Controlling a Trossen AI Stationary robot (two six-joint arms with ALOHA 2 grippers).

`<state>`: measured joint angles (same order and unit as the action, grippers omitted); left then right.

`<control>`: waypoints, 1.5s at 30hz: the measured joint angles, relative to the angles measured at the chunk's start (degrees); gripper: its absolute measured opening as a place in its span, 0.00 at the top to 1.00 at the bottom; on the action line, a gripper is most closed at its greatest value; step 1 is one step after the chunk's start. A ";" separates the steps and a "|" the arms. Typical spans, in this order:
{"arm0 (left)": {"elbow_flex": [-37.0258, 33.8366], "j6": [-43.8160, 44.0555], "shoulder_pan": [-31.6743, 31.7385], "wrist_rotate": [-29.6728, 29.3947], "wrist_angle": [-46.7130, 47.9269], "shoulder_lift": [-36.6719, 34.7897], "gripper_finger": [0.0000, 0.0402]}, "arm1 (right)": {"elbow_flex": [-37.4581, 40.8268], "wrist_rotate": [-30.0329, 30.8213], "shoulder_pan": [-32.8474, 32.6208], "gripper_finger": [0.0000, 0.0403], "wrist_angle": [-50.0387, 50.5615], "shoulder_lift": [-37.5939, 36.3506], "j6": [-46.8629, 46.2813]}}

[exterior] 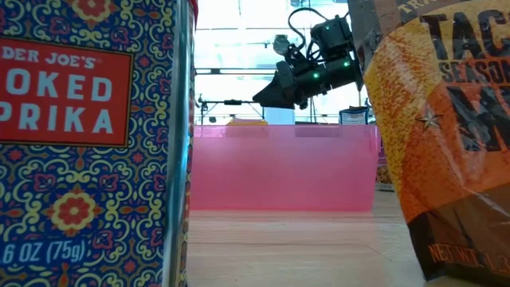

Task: Pick & Place Kitchen Items
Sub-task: Put the large black food coloring bottle into the orange basket

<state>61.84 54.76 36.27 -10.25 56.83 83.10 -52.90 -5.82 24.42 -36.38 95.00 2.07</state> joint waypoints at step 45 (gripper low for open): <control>0.24 -6.93 6.02 4.11 -4.12 21.67 0.78 | -0.04 0.00 -1.66 0.45 0.87 0.02 2.09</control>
<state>62.08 47.83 42.28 -6.13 52.71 104.77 -52.95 -5.82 22.76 -35.51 95.02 4.16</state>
